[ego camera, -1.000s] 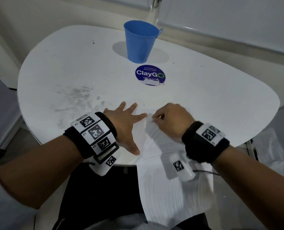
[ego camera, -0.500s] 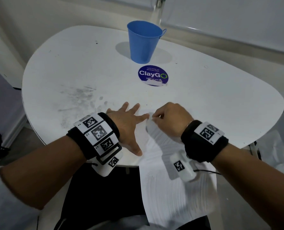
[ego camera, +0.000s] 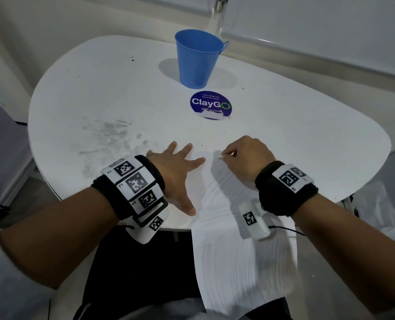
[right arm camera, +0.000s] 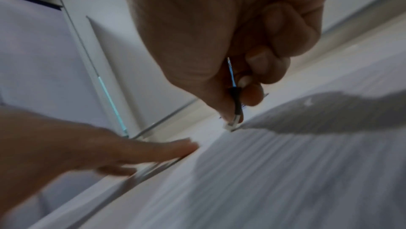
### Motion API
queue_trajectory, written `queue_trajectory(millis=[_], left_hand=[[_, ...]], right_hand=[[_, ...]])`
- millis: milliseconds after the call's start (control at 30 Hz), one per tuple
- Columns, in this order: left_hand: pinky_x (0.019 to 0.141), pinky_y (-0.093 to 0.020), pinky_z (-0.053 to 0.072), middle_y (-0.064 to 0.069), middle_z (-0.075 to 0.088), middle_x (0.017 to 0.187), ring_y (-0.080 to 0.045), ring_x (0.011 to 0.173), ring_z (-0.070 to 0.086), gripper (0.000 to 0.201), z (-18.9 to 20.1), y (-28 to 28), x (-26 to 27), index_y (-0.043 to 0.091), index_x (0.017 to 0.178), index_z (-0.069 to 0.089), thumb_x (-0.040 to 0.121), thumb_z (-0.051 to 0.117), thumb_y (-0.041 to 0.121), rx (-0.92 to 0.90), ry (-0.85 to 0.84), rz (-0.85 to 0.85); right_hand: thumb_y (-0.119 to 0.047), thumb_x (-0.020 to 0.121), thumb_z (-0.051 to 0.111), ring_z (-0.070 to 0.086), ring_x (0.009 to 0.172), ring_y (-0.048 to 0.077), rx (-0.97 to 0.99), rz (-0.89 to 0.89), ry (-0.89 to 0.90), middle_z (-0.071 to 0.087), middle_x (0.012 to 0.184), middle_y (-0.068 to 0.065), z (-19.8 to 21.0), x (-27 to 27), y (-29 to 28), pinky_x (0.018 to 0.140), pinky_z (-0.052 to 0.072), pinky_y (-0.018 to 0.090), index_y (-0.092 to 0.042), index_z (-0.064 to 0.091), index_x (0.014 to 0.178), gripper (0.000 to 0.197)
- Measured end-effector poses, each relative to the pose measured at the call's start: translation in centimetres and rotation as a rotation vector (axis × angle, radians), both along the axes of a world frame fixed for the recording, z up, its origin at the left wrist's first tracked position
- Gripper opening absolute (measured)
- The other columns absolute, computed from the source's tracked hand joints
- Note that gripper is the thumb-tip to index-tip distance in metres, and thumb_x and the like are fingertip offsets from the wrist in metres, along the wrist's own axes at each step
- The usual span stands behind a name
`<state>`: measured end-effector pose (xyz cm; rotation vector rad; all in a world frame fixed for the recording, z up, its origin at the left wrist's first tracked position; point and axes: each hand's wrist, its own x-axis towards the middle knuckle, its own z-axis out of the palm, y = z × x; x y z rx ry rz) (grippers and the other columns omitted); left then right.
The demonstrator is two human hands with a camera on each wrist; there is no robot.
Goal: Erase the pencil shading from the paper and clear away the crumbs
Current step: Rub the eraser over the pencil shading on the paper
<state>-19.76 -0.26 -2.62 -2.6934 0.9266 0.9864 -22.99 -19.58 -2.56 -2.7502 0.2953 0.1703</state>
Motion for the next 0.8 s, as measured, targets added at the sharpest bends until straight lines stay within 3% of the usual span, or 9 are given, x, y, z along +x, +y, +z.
queue_trajectory(millis=[133,267,400,567,700,800], left_hand=[[0.121,-0.065,0.010,0.009,-0.030,0.164,-0.026,0.153,-0.024,0.131,0.0,0.0,0.1,0.047,0.155,-0.016,0.066,0.075,0.076,0.008,-0.003,-0.004],[0.121,-0.066,0.011,0.008,-0.028,0.164,-0.026,0.153,-0.023,0.130,0.0,0.0,0.1,0.047,0.156,-0.015,0.066,0.075,0.077,-0.002,-0.006,-0.004],[0.121,-0.065,0.009,0.008,-0.029,0.164,-0.026,0.152,-0.024,0.131,0.0,0.0,0.1,0.047,0.155,-0.016,0.066,0.076,0.076,0.008,-0.002,-0.003],[0.121,-0.066,0.009,0.009,-0.028,0.164,-0.025,0.153,-0.023,0.131,-0.1,0.1,0.1,0.048,0.156,-0.014,0.065,0.075,0.077,-0.011,-0.004,0.002],[0.121,-0.065,0.010,0.009,-0.028,0.164,-0.026,0.153,-0.023,0.131,-0.2,0.1,0.1,0.047,0.156,-0.015,0.065,0.075,0.077,-0.001,-0.015,-0.001],[0.121,-0.065,0.010,0.009,-0.027,0.165,-0.026,0.153,-0.023,0.131,-0.1,0.1,0.1,0.047,0.156,-0.014,0.065,0.075,0.078,-0.011,-0.014,0.000]], right_hand=[[-0.029,0.090,0.062,0.065,0.080,0.013,0.050,0.179,0.079,0.069,0.079,-0.015,-0.1,-2.1,1.7,0.075,0.051,0.027,-0.030,0.077,0.091,0.016],[-0.031,0.091,0.062,0.066,0.089,0.017,0.041,-0.007,0.007,0.071,0.090,-0.011,0.1,-0.9,-0.4,0.080,0.052,0.029,-0.029,0.077,0.093,0.015],[-0.028,0.091,0.060,0.066,0.084,0.014,0.043,0.163,0.086,0.073,0.089,-0.013,0.1,-2.8,1.4,0.079,0.053,0.029,-0.029,0.077,0.094,0.017],[-0.031,0.092,0.061,0.065,0.096,0.021,0.008,-0.039,0.004,0.072,0.102,-0.007,0.4,-1.3,-0.6,0.087,0.052,0.033,-0.028,0.077,0.097,0.017],[-0.031,0.094,0.060,0.066,0.095,0.017,-0.001,0.125,0.058,0.073,0.101,-0.009,0.1,-3.0,1.1,0.087,0.052,0.032,-0.029,0.076,0.104,0.019],[-0.034,0.092,0.062,0.065,0.098,0.018,-0.005,0.019,0.030,0.073,0.105,-0.008,0.2,-1.9,-0.2,0.087,0.051,0.029,-0.030,0.076,0.104,0.018]])
